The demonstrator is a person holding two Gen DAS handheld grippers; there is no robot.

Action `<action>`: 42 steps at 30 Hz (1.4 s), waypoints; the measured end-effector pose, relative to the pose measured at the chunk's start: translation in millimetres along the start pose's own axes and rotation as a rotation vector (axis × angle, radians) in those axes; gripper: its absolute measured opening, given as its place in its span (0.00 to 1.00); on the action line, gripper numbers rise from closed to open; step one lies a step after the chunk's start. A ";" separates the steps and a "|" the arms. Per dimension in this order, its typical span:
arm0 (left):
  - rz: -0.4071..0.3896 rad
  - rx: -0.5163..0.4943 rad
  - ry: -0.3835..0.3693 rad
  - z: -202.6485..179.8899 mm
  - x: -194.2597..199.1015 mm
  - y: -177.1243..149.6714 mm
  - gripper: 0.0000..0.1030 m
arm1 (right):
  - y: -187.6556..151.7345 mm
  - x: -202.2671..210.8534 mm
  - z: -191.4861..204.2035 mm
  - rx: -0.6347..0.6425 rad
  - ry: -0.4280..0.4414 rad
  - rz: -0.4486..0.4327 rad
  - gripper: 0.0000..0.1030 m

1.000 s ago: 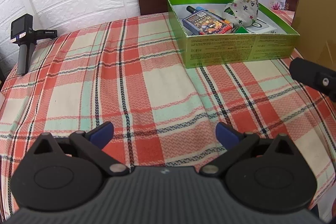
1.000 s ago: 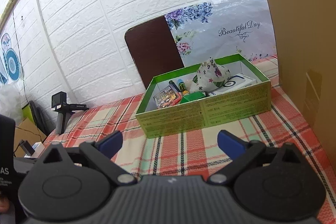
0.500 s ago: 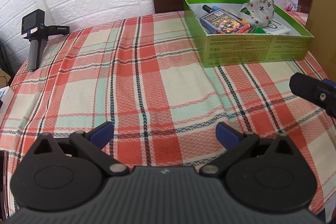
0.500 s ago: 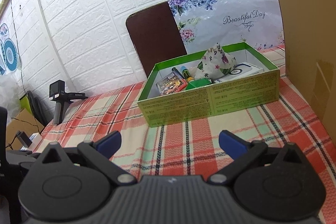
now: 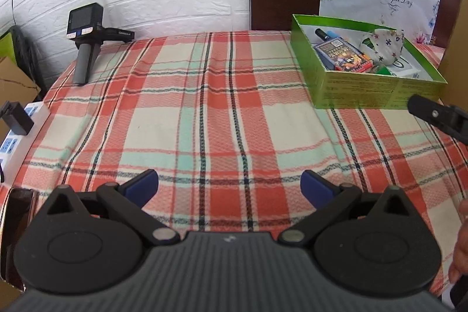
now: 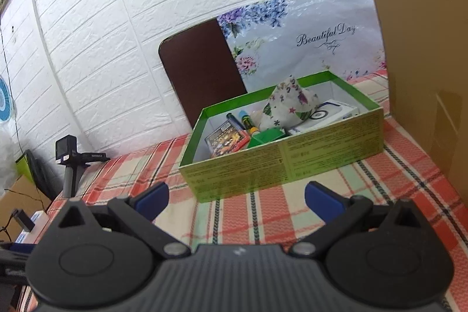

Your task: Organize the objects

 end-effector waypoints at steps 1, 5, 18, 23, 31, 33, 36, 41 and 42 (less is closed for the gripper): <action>0.006 -0.001 -0.007 1.4 -0.5 -1.1 1.00 | 0.4 -3.5 0.3 0.000 0.003 0.008 1.00; 0.029 -0.014 -0.019 0.3 -6.4 -2.4 1.00 | -1.0 -10.7 -2.5 -0.011 0.005 0.023 1.00; 0.060 -0.019 0.005 -5.4 -16.0 -2.7 1.00 | -9.3 -12.9 -12.3 -0.004 -0.014 0.045 1.00; 0.070 0.000 -0.008 -2.8 -13.6 -3.2 1.00 | -11.1 -13.9 -11.8 -0.012 -0.008 0.054 1.00; 0.013 -0.025 0.020 -3.2 -10.5 0.7 1.00 | -10.9 -8.0 -7.1 0.015 -0.001 0.041 1.00; 0.021 -0.022 0.014 -4.6 -15.2 0.4 1.00 | -12.5 -4.7 -5.4 0.025 -0.003 0.035 1.00; 0.059 -0.013 0.000 -7.7 -23.9 -1.9 1.00 | -18.0 0.9 -4.0 0.040 -0.011 0.032 1.00; 0.079 -0.020 -0.005 -13.6 -29.3 -5.7 1.00 | -25.7 1.3 -1.9 0.058 -0.021 0.045 1.00; 0.081 -0.021 -0.007 -14.3 -29.8 -6.3 1.00 | -26.1 1.1 -1.2 0.061 -0.022 0.046 1.00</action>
Point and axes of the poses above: each gripper's, at about its wrist camera, not at the fingertips, and x roughly against the way its jaws point, z to its left, y to its top, the point moved 6 cm from there along -x, roughly the way its jaws point, and after that the axes turned 7 degrees about z, right-handed, at the moved point
